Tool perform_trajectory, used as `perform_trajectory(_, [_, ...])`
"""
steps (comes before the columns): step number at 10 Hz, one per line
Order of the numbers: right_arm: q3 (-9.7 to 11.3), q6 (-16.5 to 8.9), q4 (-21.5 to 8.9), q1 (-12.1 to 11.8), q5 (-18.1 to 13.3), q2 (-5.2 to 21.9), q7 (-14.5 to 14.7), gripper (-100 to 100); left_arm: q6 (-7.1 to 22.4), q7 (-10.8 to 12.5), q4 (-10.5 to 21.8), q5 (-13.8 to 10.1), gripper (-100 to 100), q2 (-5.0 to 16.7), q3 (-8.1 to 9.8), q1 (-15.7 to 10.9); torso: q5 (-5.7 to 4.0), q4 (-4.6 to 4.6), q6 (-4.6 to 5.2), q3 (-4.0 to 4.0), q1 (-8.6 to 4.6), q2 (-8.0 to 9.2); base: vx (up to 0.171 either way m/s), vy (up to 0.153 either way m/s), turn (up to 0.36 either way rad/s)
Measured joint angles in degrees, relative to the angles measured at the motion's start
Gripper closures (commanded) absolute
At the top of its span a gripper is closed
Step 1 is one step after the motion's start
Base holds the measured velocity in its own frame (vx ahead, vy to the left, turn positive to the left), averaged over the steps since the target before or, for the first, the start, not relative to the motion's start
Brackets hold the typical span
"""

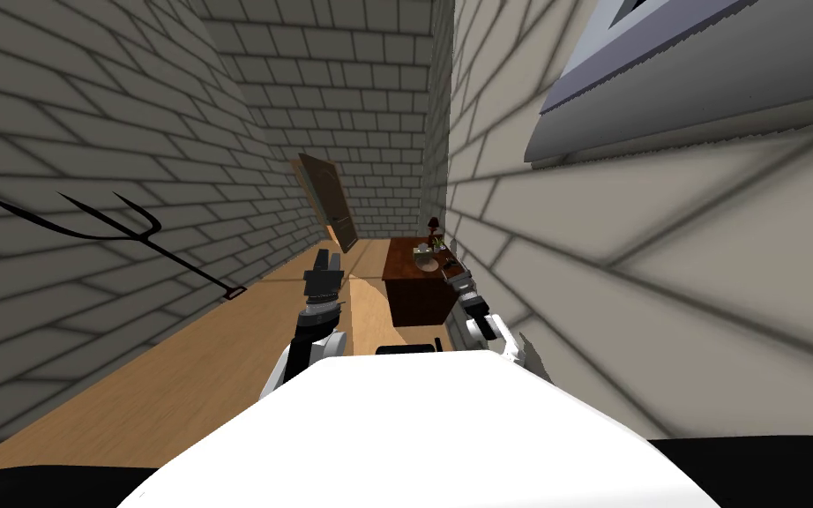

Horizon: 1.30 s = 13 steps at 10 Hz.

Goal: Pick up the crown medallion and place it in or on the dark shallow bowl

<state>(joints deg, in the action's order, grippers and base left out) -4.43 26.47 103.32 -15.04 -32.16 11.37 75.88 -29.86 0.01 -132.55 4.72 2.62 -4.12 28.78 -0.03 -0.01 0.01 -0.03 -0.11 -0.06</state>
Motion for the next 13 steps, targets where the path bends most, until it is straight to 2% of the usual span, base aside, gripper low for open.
perform_trajectory(1, [-0.05, 0.01, -0.1, 0.03, -0.26, -0.01, 1.27, -100, 0.0, 0.0, 0.0, 0.0, 0, 0.0, 0.0, 0.0, 0.01, 0.01, 0.0, 0.01, 0.05, 0.02, 0.008, -0.024, -0.014])
perform_trajectory(4, [-0.65, -0.28, -1.88, 1.18, -4.08, -0.55, 6.08, -100, 0.0, 0.0, 0.0, 0.0, 0, 0.0, 0.0, 0.0, 0.0, 0.0, 0.0, -0.02, 0.0, -0.03, 0.018, -0.029, -0.007])
perform_trajectory(6, [-0.93, -0.28, -2.44, 1.45, -5.15, -0.63, 8.86, -100, 0.0, 0.0, 0.0, 0.0, 0, 0.0, 0.0, 0.0, 0.01, 0.0, 0.0, 0.0, 0.04, 0.0, 0.014, -0.022, -0.008])
perform_trajectory(13, [-2.54, -0.59, -6.42, 3.77, -13.45, -2.41, 20.16, -100, 0.0, 0.0, 0.0, 0.0, 0, 0.0, 0.0, 0.0, 0.02, 0.0, 0.01, 0.0, 0.09, -0.01, 0.012, -0.005, -0.039])
